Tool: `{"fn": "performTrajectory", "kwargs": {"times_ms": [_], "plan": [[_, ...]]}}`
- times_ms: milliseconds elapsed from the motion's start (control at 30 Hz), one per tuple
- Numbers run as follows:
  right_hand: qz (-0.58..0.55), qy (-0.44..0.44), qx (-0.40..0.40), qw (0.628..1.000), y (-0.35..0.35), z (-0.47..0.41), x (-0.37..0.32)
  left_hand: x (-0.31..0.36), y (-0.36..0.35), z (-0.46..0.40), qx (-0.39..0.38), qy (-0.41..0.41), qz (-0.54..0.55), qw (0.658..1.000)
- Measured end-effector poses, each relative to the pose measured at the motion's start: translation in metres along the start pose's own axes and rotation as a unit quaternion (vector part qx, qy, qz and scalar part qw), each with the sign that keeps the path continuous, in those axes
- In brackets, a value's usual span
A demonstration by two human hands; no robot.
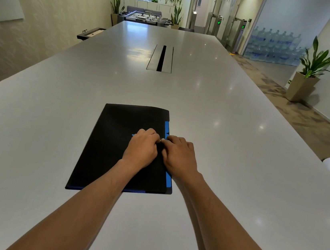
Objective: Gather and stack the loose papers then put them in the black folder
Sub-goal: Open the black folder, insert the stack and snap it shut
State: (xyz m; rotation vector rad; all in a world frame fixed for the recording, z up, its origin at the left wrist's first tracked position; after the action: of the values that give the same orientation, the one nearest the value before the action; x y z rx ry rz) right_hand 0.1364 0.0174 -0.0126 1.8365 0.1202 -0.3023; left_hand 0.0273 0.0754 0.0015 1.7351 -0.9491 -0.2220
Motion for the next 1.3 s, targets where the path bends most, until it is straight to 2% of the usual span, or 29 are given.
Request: {"fn": "performTrajectory", "kwargs": {"times_ms": [233, 433, 533, 633, 700, 767, 867, 933, 1000, 1067, 1167, 1233, 1300], "plan": [[-0.006, -0.012, 0.012, 1.0, 0.0, 0.003, -0.003, -0.001, 0.001, 0.001, -0.01, 0.025, 0.023, 0.999], [0.003, -0.067, 0.067, 0.996, 0.008, 0.006, -0.004, -0.003, 0.005, 0.008, -0.029, 0.059, 0.07, 0.995], [0.001, -0.119, 0.069, 0.99, 0.014, 0.009, -0.006, -0.009, 0.018, 0.011, 0.015, 0.113, 0.066, 0.991], [-0.043, -0.184, 0.022, 0.982, 0.018, 0.011, -0.004, -0.028, 0.04, 0.017, 0.074, 0.181, -0.045, 0.98], [-0.071, -0.206, -0.021, 0.976, 0.019, 0.014, -0.001, -0.047, 0.051, 0.021, 0.07, 0.242, -0.072, 0.965], [-0.074, -0.207, -0.047, 0.974, 0.02, 0.016, -0.001, -0.064, 0.055, 0.024, 0.035, 0.303, -0.065, 0.95], [-0.081, -0.203, -0.059, 0.974, 0.021, 0.015, -0.004, -0.079, 0.055, 0.026, -0.007, 0.372, -0.01, 0.928], [-0.093, -0.208, -0.065, 0.971, 0.022, 0.014, -0.005, -0.083, 0.054, 0.024, -0.019, 0.389, 0.005, 0.921], [-0.11, -0.223, -0.068, 0.966, 0.021, 0.014, -0.004, -0.088, 0.054, 0.023, -0.015, 0.395, 0.021, 0.918], [-0.16, -0.241, -0.068, 0.955, 0.021, 0.014, 0.001, -0.098, 0.057, 0.024, 0.013, 0.417, 0.085, 0.905], [-0.288, -0.268, -0.065, 0.917, 0.022, 0.016, 0.009, -0.114, 0.061, 0.025, 0.073, 0.452, 0.246, 0.854], [-0.357, -0.282, -0.075, 0.887, 0.024, 0.016, 0.012, -0.118, 0.06, 0.021, 0.08, 0.458, 0.324, 0.824], [-0.445, -0.301, -0.101, 0.837, 0.025, 0.016, 0.014, -0.115, 0.057, 0.015, 0.074, 0.449, 0.367, 0.811]]}}
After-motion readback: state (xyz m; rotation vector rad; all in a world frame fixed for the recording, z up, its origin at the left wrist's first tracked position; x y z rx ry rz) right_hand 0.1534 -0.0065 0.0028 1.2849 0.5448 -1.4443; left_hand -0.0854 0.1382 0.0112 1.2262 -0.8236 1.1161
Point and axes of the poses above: each hand's wrist, its own z-axis away from the middle knuckle, its own y-axis out of the back of the hand, x = y × z, the point moved 4 cm from there along -z, towards the middle knuckle, and after that the axes turned 4 degrees about -z, right-handed, at the moved point
